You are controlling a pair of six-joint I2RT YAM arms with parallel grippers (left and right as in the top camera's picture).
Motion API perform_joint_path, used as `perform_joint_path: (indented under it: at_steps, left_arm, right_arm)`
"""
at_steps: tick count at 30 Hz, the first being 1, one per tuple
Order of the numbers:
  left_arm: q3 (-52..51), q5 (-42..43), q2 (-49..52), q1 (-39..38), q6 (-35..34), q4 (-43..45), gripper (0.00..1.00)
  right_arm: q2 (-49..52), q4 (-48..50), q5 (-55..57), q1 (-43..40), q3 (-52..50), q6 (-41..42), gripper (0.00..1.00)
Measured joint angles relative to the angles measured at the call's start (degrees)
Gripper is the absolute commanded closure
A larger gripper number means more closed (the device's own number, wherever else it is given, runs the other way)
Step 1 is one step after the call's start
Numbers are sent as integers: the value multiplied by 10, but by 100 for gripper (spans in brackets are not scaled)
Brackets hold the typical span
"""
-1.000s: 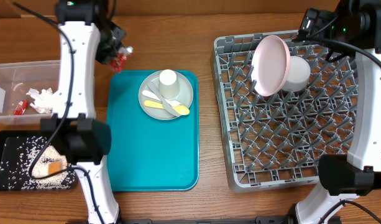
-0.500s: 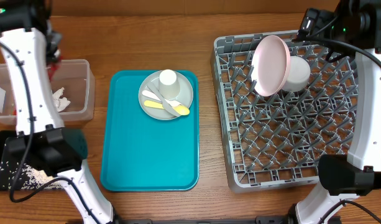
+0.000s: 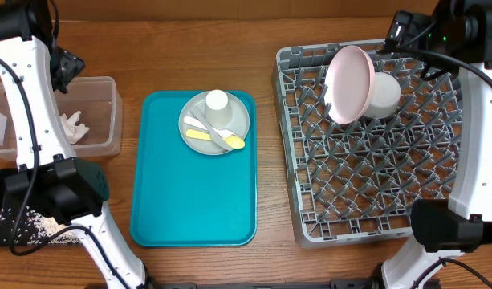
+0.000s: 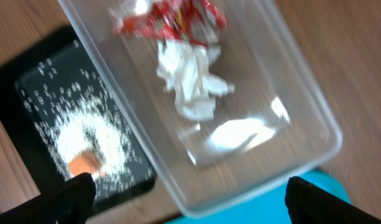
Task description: Sort waste into correct bins and load items into the dishwasher rack
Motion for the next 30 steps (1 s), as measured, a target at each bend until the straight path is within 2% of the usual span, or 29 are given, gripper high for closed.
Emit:
perform_joint_path:
  at_steps: [8, 14, 18, 23, 27, 30]
  left_arm:
    - [-2, 144, -38, -3, 54, -1, 0]
    - [-25, 181, -147, -19, 113, -1, 0]
    - [-103, 188, -251, -33, 134, 0, 0]
    - [-257, 192, -366, -37, 136, -2, 0]
    - [-362, 194, -417, -24, 124, 12, 0]
    - [-398, 195, -429, 5, 106, 30, 0]
  right_arm:
    - [0, 0, 0, 0, 0, 0, 0]
    - [0, 0, 0, 0, 0, 0, 0]
    - [0, 0, 0, 0, 0, 0, 0]
    - [0, 0, 0, 0, 0, 0, 0]
    - [0, 0, 0, 0, 0, -2, 0]
    - [0, 0, 0, 0, 0, -1, 0]
